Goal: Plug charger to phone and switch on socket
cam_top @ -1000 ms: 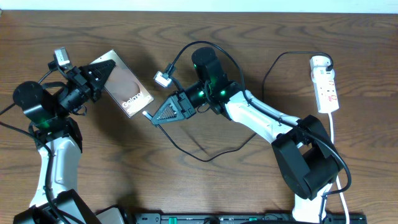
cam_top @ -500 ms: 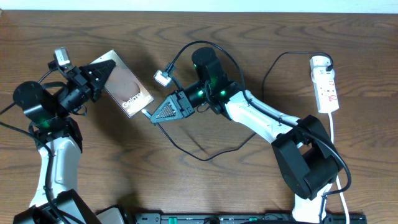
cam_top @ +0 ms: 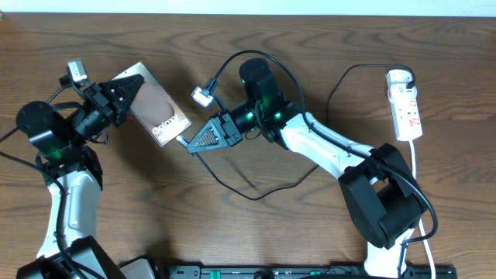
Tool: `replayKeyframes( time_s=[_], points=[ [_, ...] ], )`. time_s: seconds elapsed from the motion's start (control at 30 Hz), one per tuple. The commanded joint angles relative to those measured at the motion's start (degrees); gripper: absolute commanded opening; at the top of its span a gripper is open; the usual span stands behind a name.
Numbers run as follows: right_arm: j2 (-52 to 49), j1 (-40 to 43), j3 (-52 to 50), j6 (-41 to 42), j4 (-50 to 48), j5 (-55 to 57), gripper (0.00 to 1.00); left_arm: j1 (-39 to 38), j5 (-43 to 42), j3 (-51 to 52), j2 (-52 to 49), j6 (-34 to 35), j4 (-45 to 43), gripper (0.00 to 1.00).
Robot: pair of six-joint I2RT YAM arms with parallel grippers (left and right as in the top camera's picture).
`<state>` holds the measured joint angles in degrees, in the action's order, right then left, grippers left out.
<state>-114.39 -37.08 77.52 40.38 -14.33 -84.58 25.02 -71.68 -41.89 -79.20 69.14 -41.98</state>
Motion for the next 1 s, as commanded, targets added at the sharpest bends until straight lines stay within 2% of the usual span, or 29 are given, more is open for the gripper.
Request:
replayKeyframes(
  time_s=[0.0,0.57,0.97],
  points=[
    [-0.4,0.7,0.7,1.4,0.0,0.5,0.01,-0.2,-1.4,-0.5,0.5,-0.5,-0.6,0.07],
    [-0.4,0.9,0.7,3.9,-0.1,2.0,0.01,-0.3,1.1,-0.5,0.5,-0.5,-0.6,0.07],
    [-0.4,-0.3,0.7,3.9,-0.3,3.3,0.01,-3.5,4.5,-0.5,0.5,-1.2,-0.6,0.07]
  ],
)
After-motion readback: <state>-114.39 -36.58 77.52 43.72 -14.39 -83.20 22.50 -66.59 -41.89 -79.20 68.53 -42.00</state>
